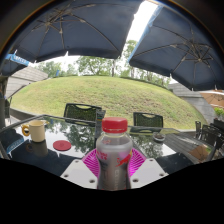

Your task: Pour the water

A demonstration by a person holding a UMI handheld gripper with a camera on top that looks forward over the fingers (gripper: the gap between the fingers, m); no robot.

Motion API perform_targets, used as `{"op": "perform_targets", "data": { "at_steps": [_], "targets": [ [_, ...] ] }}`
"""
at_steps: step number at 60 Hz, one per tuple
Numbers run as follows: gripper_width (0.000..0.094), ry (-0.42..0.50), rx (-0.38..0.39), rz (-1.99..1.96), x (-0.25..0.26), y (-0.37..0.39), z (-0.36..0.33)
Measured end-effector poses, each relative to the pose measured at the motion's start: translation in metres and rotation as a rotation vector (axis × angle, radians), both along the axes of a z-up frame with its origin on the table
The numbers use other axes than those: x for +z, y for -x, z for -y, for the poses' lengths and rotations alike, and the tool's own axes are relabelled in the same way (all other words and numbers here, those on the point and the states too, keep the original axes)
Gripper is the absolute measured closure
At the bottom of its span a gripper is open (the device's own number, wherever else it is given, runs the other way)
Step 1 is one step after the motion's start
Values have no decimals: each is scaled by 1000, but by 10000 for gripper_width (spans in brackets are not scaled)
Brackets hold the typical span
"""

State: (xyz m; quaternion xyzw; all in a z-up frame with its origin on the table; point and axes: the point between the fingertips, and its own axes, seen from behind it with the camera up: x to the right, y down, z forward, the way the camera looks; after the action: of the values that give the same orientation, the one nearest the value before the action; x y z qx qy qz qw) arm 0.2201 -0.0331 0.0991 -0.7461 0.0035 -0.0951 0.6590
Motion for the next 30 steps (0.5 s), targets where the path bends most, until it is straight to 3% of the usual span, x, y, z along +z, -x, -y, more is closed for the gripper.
{"op": "perform_targets", "data": {
  "at_steps": [12, 16, 21, 30],
  "targets": [
    [625, -61, -29, 523, 99, 48, -52],
    [624, -63, 20, 740, 129, 87, -87],
    [627, -91, 24, 1049, 154, 140, -122],
    [626, -64, 61, 1683, 126, 228, -178]
  ]
}}
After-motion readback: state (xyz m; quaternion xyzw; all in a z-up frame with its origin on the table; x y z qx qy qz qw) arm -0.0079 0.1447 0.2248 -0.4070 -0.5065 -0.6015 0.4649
